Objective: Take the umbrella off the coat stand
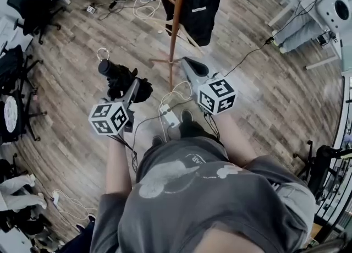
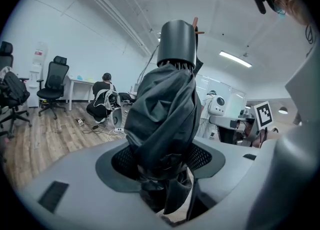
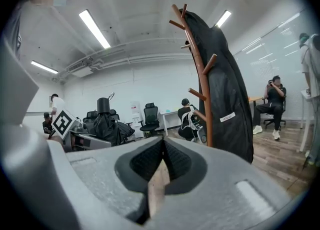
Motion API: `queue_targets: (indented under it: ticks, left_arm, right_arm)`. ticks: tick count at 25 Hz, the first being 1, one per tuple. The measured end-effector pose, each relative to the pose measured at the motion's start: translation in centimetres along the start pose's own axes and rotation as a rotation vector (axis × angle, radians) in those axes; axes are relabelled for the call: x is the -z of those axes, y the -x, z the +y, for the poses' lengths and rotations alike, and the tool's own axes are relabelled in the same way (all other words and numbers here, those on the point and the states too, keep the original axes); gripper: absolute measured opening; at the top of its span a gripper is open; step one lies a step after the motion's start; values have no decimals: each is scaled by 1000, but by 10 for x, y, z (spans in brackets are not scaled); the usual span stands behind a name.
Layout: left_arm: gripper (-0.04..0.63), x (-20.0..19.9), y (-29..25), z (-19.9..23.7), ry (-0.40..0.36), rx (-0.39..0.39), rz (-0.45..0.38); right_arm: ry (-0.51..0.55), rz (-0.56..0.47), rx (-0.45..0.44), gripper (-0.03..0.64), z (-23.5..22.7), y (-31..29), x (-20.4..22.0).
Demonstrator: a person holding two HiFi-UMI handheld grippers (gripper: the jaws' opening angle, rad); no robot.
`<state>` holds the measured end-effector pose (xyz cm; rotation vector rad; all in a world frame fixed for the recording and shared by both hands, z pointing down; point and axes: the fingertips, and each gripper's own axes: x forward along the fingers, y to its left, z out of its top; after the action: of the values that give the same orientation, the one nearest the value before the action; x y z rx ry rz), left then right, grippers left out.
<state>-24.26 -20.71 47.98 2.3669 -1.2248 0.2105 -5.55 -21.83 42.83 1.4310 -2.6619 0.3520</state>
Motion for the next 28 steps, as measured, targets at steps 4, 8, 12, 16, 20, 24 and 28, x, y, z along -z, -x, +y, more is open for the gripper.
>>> queue_targets:
  ticks: [4, 8, 12, 16, 20, 24, 28]
  left_arm:
    - [270, 8, 26, 2, -21, 61, 13]
    - [270, 17, 48, 0, -45, 129, 38]
    - [270, 25, 60, -7, -58, 205, 54]
    - [270, 29, 68, -10, -56, 243, 54]
    - [270, 32, 71, -24, -81, 249, 48]
    - [270, 40, 79, -45, -78, 229, 29]
    - [270, 51, 84, -66, -61, 194, 24]
  right_arm:
    - [-4, -15, 60, -2, 31, 15, 6]
    - [-18, -31, 126, -2, 59, 34, 13]
    - [-30, -34, 189, -2, 79, 55, 22]
    - [-26, -14, 223, -2, 90, 66, 33]
    - [-19, -17, 229, -2, 85, 78, 32]
    - [-17, -27, 183, -2, 85, 87, 33]
    - [-10, -21, 140, -3, 84, 107, 35]
